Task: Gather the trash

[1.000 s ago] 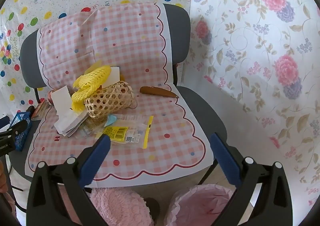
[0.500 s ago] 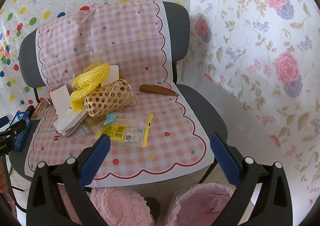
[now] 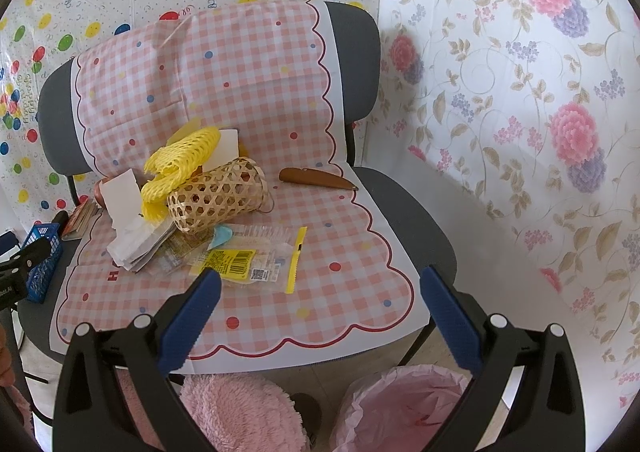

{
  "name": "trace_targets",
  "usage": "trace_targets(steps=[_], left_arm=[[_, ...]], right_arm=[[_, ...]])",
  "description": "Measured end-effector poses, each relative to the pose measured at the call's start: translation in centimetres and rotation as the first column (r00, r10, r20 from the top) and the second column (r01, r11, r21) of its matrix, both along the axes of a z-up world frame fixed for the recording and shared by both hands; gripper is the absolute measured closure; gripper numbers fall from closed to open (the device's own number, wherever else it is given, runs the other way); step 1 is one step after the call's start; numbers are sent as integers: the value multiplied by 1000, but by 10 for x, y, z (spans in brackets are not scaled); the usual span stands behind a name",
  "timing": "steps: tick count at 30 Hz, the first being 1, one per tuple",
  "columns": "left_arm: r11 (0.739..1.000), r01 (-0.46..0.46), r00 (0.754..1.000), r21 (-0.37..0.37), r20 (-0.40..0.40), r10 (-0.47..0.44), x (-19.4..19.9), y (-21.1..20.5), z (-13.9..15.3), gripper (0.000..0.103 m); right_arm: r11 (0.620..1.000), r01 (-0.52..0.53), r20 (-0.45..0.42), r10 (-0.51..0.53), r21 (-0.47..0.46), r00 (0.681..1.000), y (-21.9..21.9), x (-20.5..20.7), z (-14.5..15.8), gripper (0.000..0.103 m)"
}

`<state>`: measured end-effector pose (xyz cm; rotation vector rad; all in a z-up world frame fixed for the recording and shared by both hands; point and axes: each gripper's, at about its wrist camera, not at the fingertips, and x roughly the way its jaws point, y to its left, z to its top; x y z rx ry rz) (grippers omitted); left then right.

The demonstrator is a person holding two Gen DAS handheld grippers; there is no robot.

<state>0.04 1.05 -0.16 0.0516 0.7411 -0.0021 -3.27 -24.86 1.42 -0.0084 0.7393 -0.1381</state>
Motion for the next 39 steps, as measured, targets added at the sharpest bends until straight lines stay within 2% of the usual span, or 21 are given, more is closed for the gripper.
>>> trace_targets(steps=[39], left_arm=[[1000, 1, 1000, 0, -2, -1, 1, 2, 1, 6]], right_arm=[[1000, -3, -5, 3, 4, 1000, 0, 1, -7, 6]])
